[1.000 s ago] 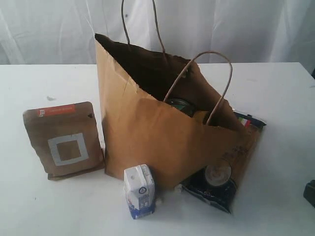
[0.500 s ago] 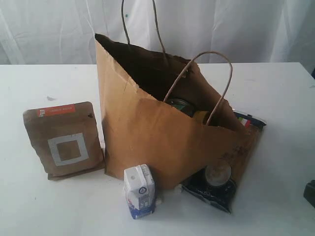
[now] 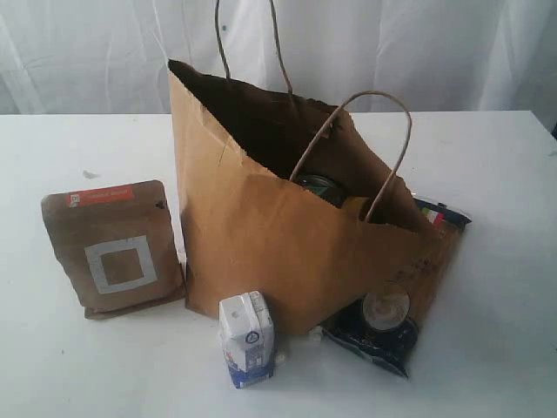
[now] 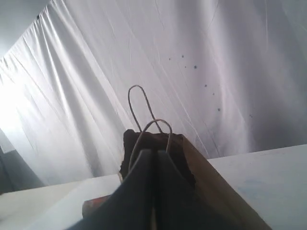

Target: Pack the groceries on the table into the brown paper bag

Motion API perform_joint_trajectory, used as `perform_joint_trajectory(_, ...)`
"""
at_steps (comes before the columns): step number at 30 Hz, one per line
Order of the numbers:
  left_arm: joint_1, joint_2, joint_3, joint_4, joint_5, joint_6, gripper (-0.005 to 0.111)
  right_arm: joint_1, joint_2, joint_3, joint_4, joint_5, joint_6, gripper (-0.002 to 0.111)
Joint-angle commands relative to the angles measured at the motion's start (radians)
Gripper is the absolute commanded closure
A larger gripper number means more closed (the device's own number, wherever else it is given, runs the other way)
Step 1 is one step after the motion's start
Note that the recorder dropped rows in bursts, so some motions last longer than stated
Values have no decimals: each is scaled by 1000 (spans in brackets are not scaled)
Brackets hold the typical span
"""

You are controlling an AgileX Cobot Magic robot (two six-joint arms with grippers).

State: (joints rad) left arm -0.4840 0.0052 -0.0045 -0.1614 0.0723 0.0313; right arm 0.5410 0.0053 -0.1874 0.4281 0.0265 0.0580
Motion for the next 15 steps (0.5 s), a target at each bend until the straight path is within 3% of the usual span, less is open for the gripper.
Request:
perform_joint_trajectory(1,4,-5,4,3,7,-6,106,-3,-5,-75,4,179,-27,108)
perform_joint_trajectory(3,4,-5,4,3,7,-6,106,-3,69,-184,4,425,-147,108)
perform_joint_trajectory(6,4,-5,4,3,7,-6,106,-3,236,-340,4,639,-426,107)
perform_joint_trajectory(10,4,-5,4,3,7,-6,106,-3,439,-484,4,803,-669,78)
perform_joint_trajectory(12,4,-5,4,3,7,-6,106,-3,522,-523,2,831,-748,58)
perform_joint_trajectory(15,4,-5,4,3,7,-6,106,-3,630,-563,-1,834,-873,46)
